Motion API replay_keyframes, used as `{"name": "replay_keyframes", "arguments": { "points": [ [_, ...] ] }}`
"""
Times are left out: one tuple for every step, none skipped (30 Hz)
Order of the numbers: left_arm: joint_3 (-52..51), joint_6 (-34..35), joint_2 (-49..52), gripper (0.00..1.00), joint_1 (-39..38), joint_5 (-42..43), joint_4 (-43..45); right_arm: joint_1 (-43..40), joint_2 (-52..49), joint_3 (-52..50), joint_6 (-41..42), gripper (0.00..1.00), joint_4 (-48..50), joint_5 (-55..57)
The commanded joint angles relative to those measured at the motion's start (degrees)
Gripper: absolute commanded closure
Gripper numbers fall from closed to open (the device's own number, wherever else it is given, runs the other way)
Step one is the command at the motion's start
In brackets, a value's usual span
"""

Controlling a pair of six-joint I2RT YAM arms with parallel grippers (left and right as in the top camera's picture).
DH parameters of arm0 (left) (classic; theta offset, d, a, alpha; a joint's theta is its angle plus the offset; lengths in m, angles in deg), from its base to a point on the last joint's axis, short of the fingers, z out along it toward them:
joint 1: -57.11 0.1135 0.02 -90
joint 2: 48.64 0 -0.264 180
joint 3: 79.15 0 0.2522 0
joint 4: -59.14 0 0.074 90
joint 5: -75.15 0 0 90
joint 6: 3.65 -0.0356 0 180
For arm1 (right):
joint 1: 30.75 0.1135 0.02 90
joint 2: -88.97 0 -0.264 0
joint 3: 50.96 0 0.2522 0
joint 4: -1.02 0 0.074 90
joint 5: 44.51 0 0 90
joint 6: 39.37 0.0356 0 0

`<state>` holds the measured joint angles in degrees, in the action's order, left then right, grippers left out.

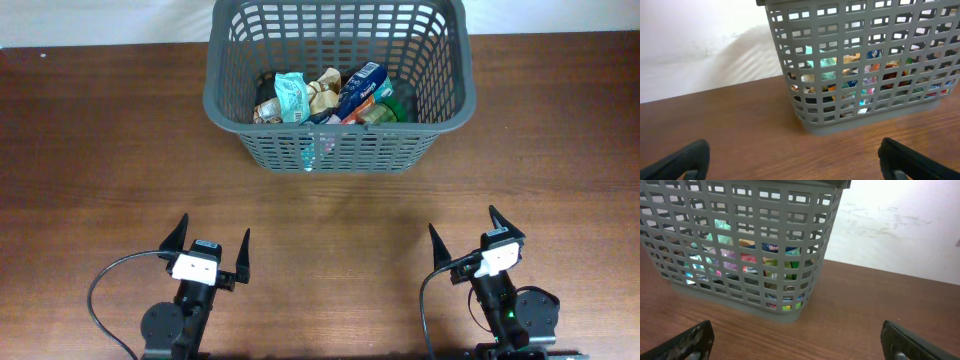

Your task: Pack container

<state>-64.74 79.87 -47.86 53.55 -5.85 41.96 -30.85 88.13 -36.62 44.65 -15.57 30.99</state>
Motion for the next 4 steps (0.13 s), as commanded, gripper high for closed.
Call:
{"name": "replay_keyframes", "arguments": {
  "points": [
    [-0.13, -0.92, -0.48, 0.01, 0.35, -0.39, -0.44, 0.46, 0.63, -0.26, 0.42, 0.01, -0.39, -0.28],
    [-0.13, -0.92, -0.48, 0.01, 0.35, -0.39, -0.44, 0.46, 0.63, -0.26, 0.42, 0.01, -0.42, -0.28],
    [-0.13, -0.94, -0.48, 0.01, 0.35, -0.39, -0.44, 0.46, 0.63, -0.26, 0.42, 0.01, -0.39, -0.31],
    [-0.13, -0.92, -0.48, 0.01, 0.35, -0.39, -0.44, 0.46, 0.63, -0.26, 0.42, 0.01, -0.42, -0.31]
  ]
}}
